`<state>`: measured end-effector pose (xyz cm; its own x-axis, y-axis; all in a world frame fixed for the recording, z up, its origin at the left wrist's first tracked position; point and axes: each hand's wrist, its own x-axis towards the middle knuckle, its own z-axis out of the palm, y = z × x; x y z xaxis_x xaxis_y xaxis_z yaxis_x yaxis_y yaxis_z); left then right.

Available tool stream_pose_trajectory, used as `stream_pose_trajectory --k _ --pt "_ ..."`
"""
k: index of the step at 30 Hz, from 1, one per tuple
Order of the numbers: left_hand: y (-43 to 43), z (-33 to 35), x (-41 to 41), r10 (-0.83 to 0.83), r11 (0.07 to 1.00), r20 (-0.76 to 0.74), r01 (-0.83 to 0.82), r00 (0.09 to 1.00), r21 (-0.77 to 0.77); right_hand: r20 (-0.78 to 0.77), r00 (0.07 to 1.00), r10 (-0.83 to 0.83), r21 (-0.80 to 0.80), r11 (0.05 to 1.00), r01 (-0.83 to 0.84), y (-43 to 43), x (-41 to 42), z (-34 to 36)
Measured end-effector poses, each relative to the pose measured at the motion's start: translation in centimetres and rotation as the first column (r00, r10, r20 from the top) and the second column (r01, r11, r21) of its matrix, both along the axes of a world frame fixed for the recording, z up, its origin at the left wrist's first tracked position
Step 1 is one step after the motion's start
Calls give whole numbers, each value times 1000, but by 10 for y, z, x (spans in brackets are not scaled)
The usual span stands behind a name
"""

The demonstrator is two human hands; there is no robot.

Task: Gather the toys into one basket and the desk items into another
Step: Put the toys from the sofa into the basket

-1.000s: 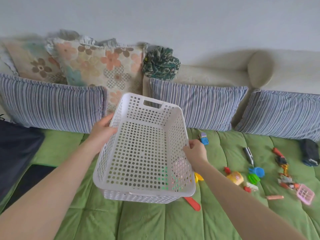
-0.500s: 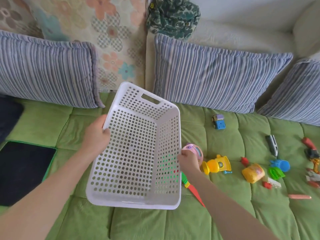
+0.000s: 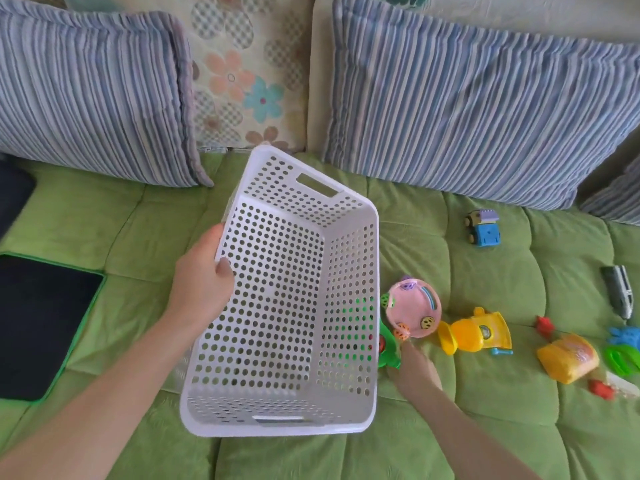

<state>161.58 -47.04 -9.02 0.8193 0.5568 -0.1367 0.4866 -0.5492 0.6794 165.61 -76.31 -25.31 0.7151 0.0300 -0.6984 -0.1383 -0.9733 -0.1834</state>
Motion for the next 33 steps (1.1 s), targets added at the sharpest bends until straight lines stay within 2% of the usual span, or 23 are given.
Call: stream_pose_trajectory --k 3,6,10,16,19,21,24,26,29,33 --pt "-1 -5 -4 4 1000 -10 -4 1000 18 -45 999 -28 -65 998 25 -11 -6 -13" --pt "-2 -8 -7 4 999 -6 -4 1000 32 1 1000 -12 -68 998 13 -13 -11 -26" --pt "-2 -8 -6 4 1000 -5 -4 1000 22 -12 1000 -5 -34 999 5 -13 -12 -16" --pt "-9 -2 -3 -1 1000 -27 0 1000 -22 -136 988 -66 94 992 79 -20 -6 23" --pt "-20 13 3 6 998 1 -6 1000 -59 -73 990 -117 123 984 126 -29 2 53" --pt "-28 23 7 -1 997 21 3 1000 -74 41 980 -196 128 974 189 -35 5 75" --pt "-36 38 16 -13 996 60 18 998 -82 212 892 -399 262 903 341 -35 11 107" --pt "-42 47 23 -31 997 78 36 996 -63 254 837 -484 358 851 384 -25 17 126" --pt "-48 53 33 -55 997 90 59 994 -45 247 801 -545 464 792 396 -1 23 145" --pt "-53 53 45 -108 993 89 111 990 -30 157 793 -588 609 690 391 36 20 157"
